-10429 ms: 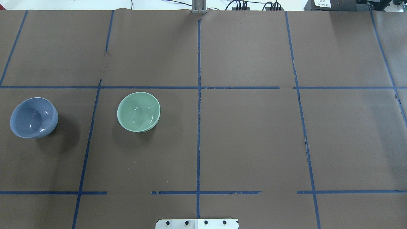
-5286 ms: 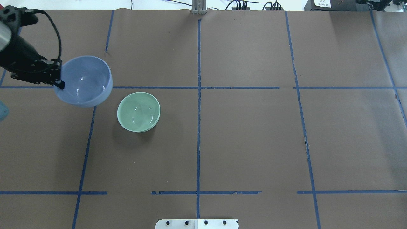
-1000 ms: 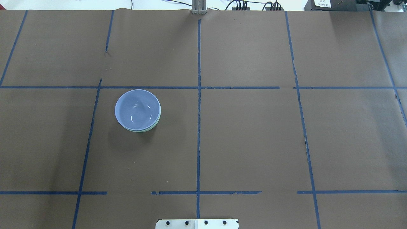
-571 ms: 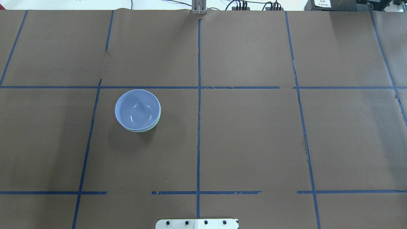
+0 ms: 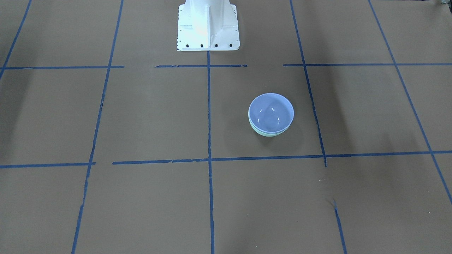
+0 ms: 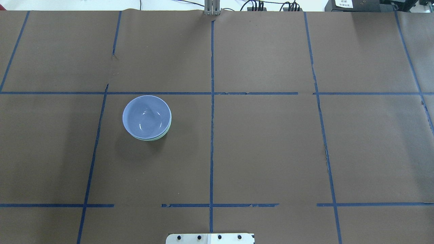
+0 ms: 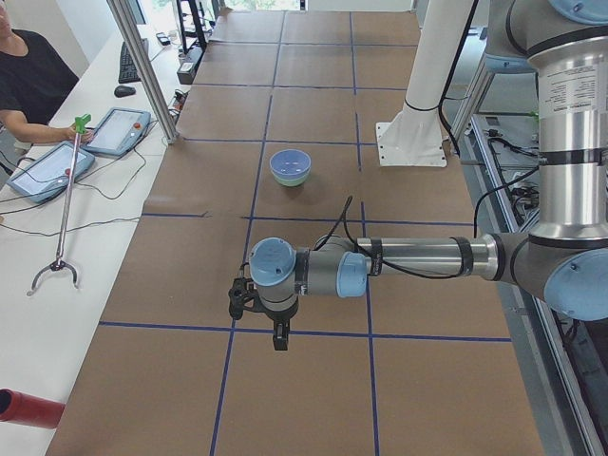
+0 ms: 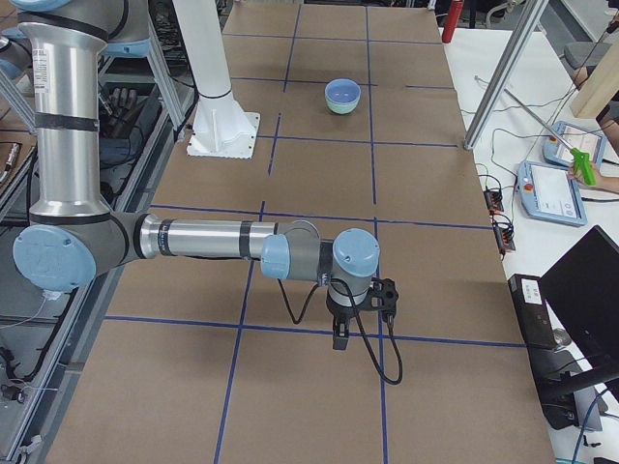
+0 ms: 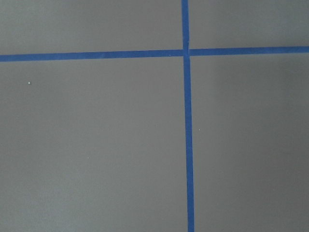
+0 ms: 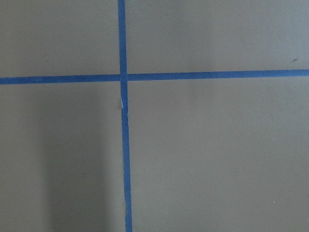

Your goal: Stack blue bowl on green bowl

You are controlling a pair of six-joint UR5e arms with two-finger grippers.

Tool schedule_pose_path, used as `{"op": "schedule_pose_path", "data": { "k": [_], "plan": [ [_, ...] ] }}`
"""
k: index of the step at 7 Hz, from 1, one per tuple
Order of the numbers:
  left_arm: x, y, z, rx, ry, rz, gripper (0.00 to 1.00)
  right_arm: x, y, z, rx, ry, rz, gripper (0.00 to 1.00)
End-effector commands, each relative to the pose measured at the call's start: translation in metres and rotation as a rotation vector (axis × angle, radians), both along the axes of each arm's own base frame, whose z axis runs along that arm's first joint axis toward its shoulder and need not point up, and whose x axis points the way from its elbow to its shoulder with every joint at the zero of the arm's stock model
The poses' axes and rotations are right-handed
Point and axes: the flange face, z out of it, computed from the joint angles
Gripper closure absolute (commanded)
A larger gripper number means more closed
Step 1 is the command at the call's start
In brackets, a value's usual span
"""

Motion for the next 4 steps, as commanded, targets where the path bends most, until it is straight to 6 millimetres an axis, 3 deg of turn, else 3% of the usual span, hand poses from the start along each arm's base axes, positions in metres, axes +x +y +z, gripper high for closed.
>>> {"op": "schedule_pose_path", "data": {
  "k": [1,3,4],
  "plan": [
    [-0.008,-0.002,-0.004,0.005,-0.014,-0.022,0.0,0.0,0.0,0.0,0.0,0.0,0.0,0.0],
    [-0.037,0.003,-0.003,0.003,-0.036,-0.084,0.0,0.0,0.0,0.0,0.0,0.0,0.001,0.0],
    [-0.04,0.003,-0.003,0.003,-0.036,-0.091,0.0,0.0,0.0,0.0,0.0,0.0,0.0,0.0]
  ]
}}
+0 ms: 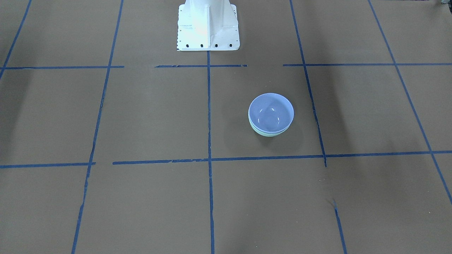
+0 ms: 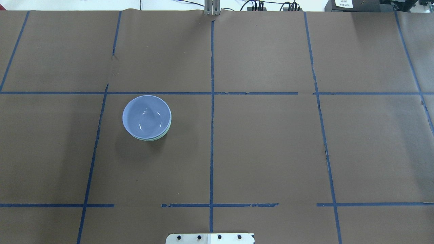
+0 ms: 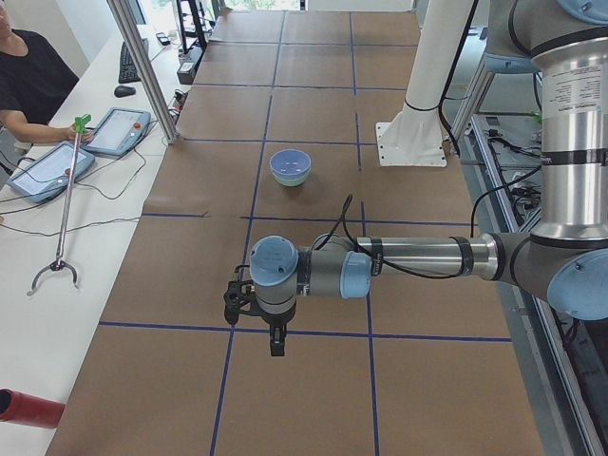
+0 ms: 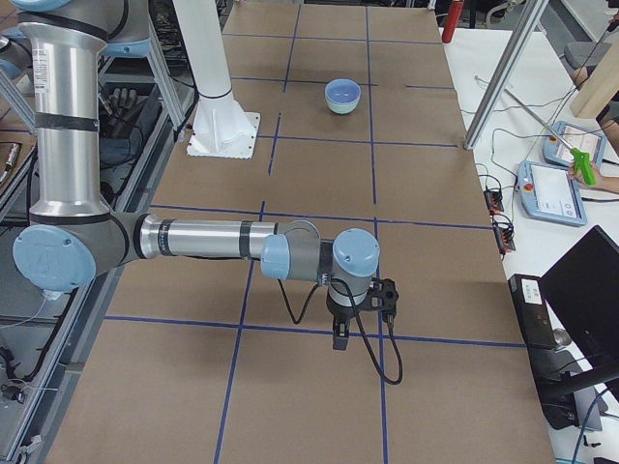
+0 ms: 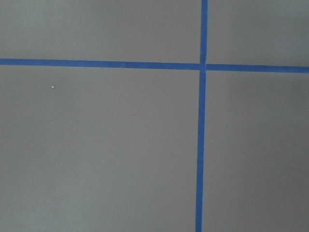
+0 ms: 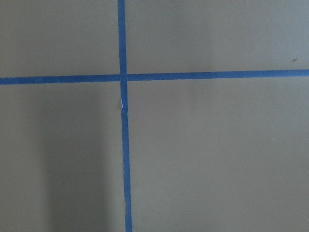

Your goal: Stack blue bowl on green bowl

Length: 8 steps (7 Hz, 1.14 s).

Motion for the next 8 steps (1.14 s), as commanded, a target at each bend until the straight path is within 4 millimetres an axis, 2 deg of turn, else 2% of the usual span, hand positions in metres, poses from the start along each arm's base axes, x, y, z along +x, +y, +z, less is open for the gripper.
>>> {"op": "schedule_pose_path", "data": {
  "k": [1,8],
  "plan": [
    [-0.0099,0.0002,-0.0006,0.0,-0.002,-0.023,0.0,0.0002,0.0,0.0,0.0,0.0,0.001,0.0],
    [-0.0075,-0.0024,-0.0039,0.016,0.005,-0.013,0.0,-0.0005,-0.0001,0.0,0.0,0.0,-0.001,0.0]
  ]
}}
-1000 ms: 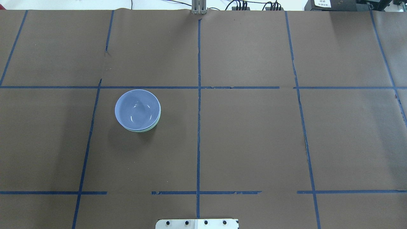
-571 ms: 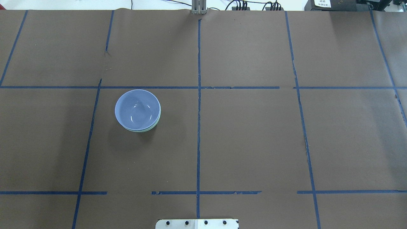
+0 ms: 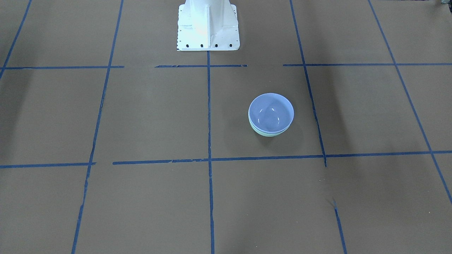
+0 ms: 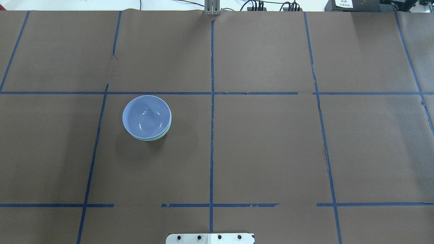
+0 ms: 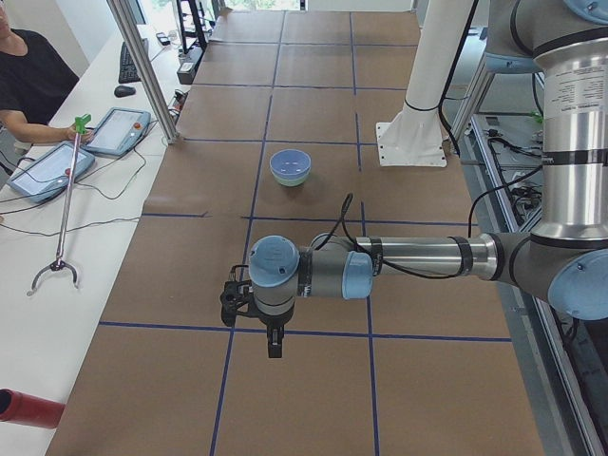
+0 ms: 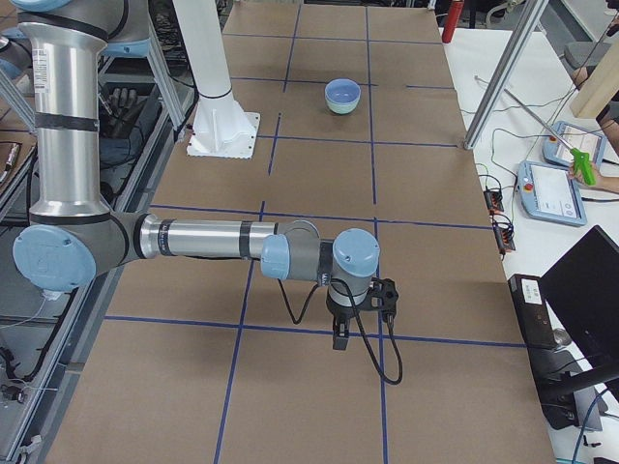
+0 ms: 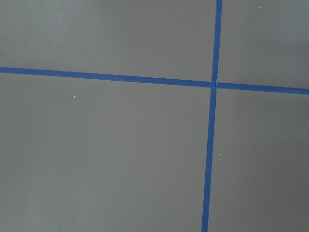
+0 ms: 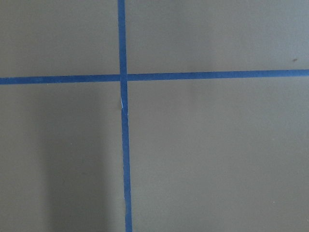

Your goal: Stack blue bowl on green bowl

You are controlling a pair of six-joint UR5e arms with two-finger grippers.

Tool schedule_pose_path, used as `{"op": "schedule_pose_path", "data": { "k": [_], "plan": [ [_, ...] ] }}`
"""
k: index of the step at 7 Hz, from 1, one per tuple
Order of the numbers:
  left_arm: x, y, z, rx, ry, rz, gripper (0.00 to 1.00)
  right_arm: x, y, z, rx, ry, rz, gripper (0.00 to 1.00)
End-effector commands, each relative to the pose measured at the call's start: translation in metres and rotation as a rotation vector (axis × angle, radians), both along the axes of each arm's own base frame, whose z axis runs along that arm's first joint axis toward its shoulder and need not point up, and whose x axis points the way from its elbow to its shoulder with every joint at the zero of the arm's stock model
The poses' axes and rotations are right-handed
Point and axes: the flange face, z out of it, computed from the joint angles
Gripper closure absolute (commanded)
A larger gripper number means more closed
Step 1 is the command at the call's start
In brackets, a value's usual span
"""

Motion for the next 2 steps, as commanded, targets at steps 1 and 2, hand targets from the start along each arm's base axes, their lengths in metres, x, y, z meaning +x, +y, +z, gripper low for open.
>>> {"op": "schedule_pose_path", "data": {
  "k": [1,2],
  "plan": [
    [0.001,0.0001,0.0011,0.006,-0.006,0.007,0.0,-0.0004,-0.0001,0.0,0.0,0.0,-0.001,0.0],
    [0.0009,-0.0007,-0.0005,0.018,-0.009,0.008,0.0,0.0004,0.0,0.0,0.0,0.0,0.001,0.0]
  ]
}}
